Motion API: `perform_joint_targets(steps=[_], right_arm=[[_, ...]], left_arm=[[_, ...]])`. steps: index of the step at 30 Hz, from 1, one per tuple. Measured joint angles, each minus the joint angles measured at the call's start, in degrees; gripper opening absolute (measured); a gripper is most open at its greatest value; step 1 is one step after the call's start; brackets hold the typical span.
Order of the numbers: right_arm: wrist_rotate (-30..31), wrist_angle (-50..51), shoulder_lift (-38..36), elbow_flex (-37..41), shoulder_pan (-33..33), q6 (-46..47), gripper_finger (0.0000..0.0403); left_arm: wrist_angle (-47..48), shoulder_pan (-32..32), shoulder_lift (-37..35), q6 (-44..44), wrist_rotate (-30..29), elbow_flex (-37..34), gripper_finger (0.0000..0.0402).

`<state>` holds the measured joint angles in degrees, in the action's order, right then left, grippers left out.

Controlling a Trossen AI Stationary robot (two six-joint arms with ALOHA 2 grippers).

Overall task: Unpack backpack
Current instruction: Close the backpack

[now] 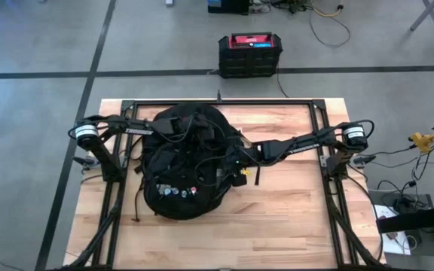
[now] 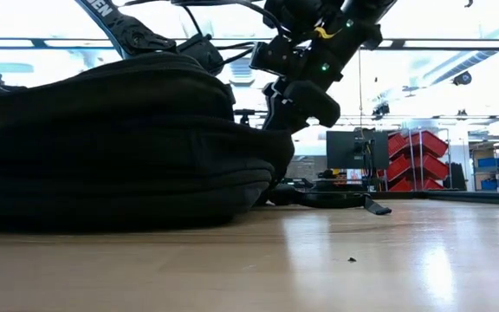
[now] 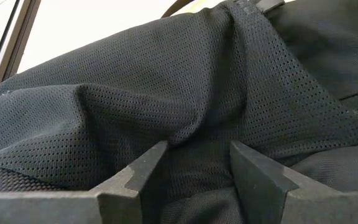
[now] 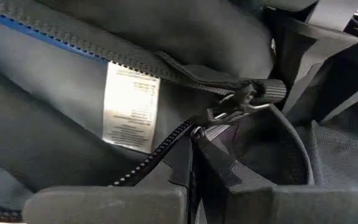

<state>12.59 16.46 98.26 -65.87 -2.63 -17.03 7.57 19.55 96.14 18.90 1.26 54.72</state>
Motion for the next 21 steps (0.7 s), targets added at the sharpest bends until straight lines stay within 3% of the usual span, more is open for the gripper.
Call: perform_joint_targets(steps=[8,15,21], right_arm=[[2.31,1.29,-0.05,-0.04,-1.83,0.78,0.0000],[9.83,4.76,-0.88,-0.08,-4.03,3.24,0.0000],[10.37,6.70,-2.68,-0.13,-6.28,6.90,0.0000]], left_arm=[[0.13,0.38,0.02,0.57,-0.44,-0.04,0.0155],[0.44,1.85,0.07,1.15,-0.30,-0.07,0.0155],[1.18,2.03,0.09,0.63,-0.54,-0.04,0.0155]])
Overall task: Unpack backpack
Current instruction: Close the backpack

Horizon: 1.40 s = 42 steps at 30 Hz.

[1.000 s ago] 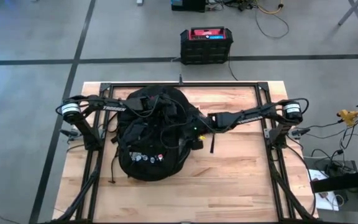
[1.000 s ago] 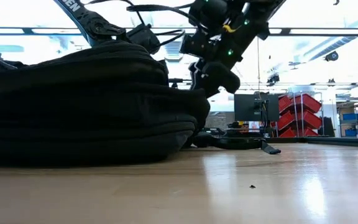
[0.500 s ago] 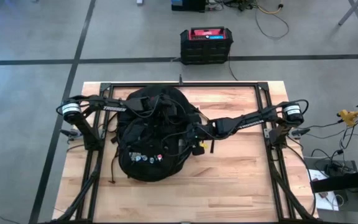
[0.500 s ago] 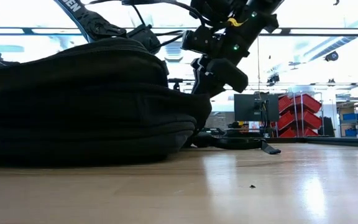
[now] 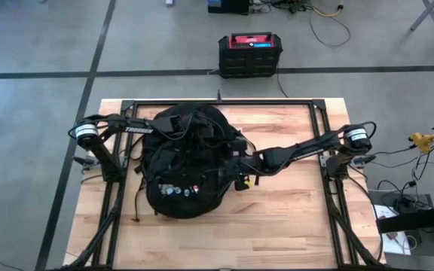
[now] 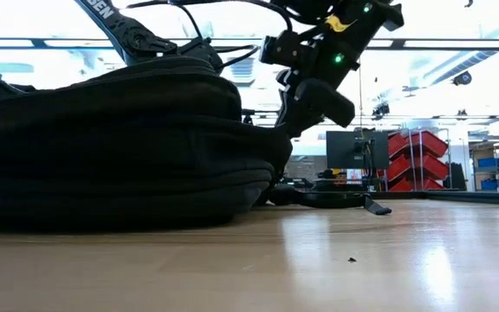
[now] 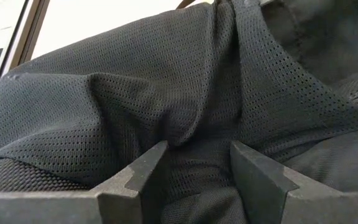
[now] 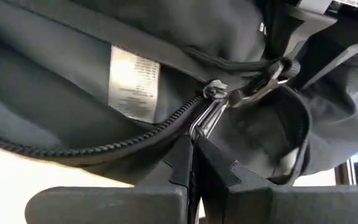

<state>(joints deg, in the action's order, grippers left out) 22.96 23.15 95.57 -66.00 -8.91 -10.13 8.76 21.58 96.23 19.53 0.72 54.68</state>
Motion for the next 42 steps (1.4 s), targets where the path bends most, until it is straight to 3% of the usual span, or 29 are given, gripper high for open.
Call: perform_joint_targets(steps=[19,27,30,32,36,42], right_arm=[[0.88,0.92,-0.53,0.11,-15.93,16.57,0.0000],[1.93,0.68,-0.24,0.17,-18.30,23.18,0.0000],[5.95,0.84,-0.24,0.17,-18.33,26.73,0.0000],[7.73,0.90,-0.27,0.17,-17.97,27.34,0.0000],[7.05,1.09,-0.44,0.17,-16.62,26.21,0.0000],[8.89,4.65,-0.68,0.07,-15.30,25.11,0.0000]], left_arm=[[8.27,4.77,-0.59,-7.90,-6.67,0.07,0.0155],[8.74,11.32,-0.76,-15.27,-4.18,0.11,0.0155],[9.81,12.06,-1.52,-17.98,-2.25,1.22,0.0155],[10.99,11.58,-2.54,-19.53,0.23,2.29,0.0155],[13.65,6.99,-6.94,-21.38,-0.24,5.27,0.0155],[14.21,-6.08,-14.20,-21.99,-1.76,6.34,0.0155]])
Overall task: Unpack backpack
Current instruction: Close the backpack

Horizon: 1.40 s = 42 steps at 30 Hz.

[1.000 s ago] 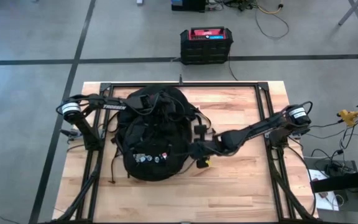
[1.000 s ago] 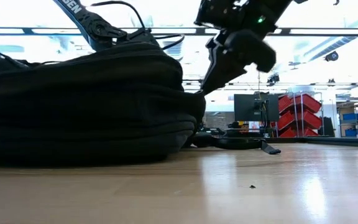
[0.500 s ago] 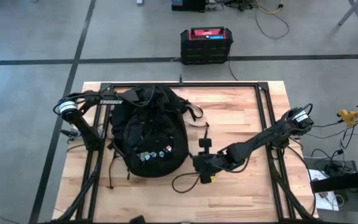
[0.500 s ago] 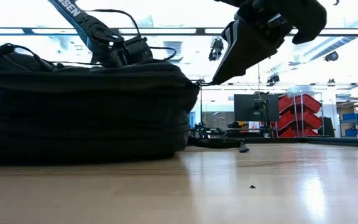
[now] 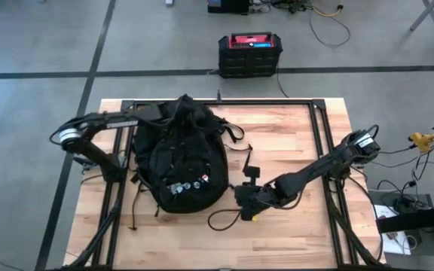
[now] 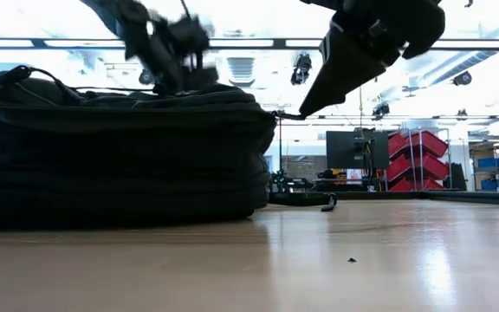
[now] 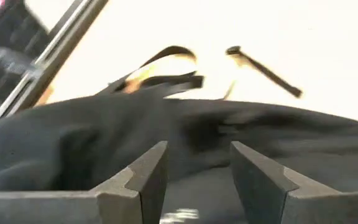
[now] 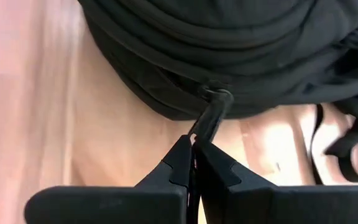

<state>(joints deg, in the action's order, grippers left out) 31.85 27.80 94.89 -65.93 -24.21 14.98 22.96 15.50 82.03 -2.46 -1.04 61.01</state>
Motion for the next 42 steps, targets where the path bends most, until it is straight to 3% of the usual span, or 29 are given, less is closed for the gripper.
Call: perform_joint_targets(steps=[5,9,12,20,33,37,42], right_arm=[[2.19,1.75,-0.02,0.00,0.48,-0.15,0.0000],[2.17,1.52,-0.02,-0.39,0.10,-2.41,0.0000],[0.50,1.04,-0.02,-1.60,-1.19,-3.63,0.0000],[-1.07,-7.01,1.72,-2.21,-3.45,-7.66,0.0000],[-5.83,-33.06,12.33,-5.49,-2.01,-15.21,0.0000],[-6.38,-32.77,12.85,-7.95,-1.66,-17.81,0.0002],[-5.29,-22.58,11.38,-8.00,-1.71,-14.54,0.0002]], left_arm=[[-9.69,-14.14,0.43,0.65,-1.47,-1.47,0.0155],[-15.58,-18.17,6.55,0.85,-6.33,-2.14,0.0154],[-16.50,-16.11,12.18,-0.20,-7.83,-2.12,0.0150],[-19.81,-9.24,21.62,-2.16,-1.10,-1.38,0.0128],[-16.07,1.19,21.33,1.38,-1.03,-1.95,0.0119],[-12.77,4.44,20.58,2.90,-0.30,-1.88,0.0119],[-4.79,5.52,15.41,3.78,-2.92,-2.12,0.0119]])
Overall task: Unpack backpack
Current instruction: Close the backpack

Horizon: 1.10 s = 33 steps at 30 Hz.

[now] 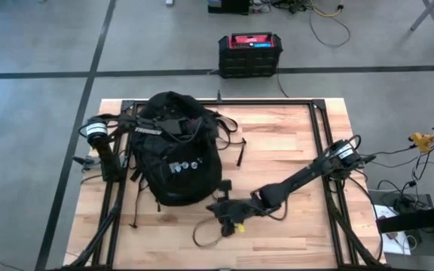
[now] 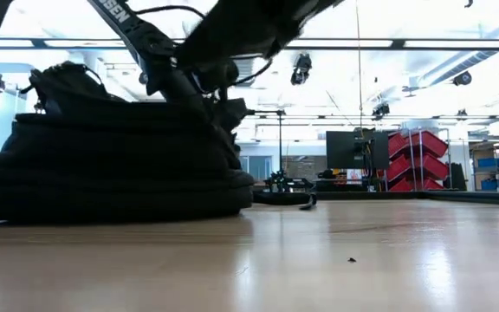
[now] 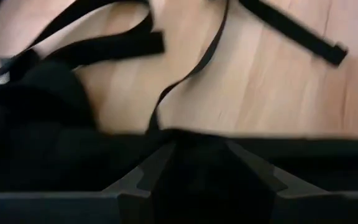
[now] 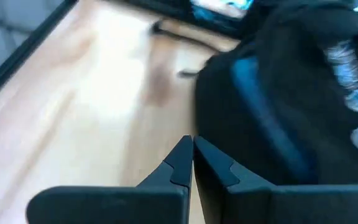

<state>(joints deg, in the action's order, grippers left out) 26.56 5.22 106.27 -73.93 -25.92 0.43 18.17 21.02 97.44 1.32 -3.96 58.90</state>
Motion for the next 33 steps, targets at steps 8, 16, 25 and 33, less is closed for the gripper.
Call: perform_joint_targets(steps=[8,16,25,33], right_arm=[[7.48,6.79,-1.12,0.14,0.38,6.66,0.0001],[5.36,7.83,0.13,1.19,4.66,13.82,0.0015],[-1.72,4.69,1.87,3.20,10.53,13.64,0.0126],[-8.17,2.07,3.71,3.56,11.79,13.52,0.0158]], left_arm=[[8.10,-2.44,-12.24,-1.88,-5.63,-0.99,0.0119],[9.33,-5.23,-17.02,-4.74,-7.57,-2.28,0.0119],[8.94,-7.16,-13.63,-5.05,-7.10,-2.30,0.0119],[8.46,-7.23,-11.66,-4.66,-6.98,-2.34,0.0119]])
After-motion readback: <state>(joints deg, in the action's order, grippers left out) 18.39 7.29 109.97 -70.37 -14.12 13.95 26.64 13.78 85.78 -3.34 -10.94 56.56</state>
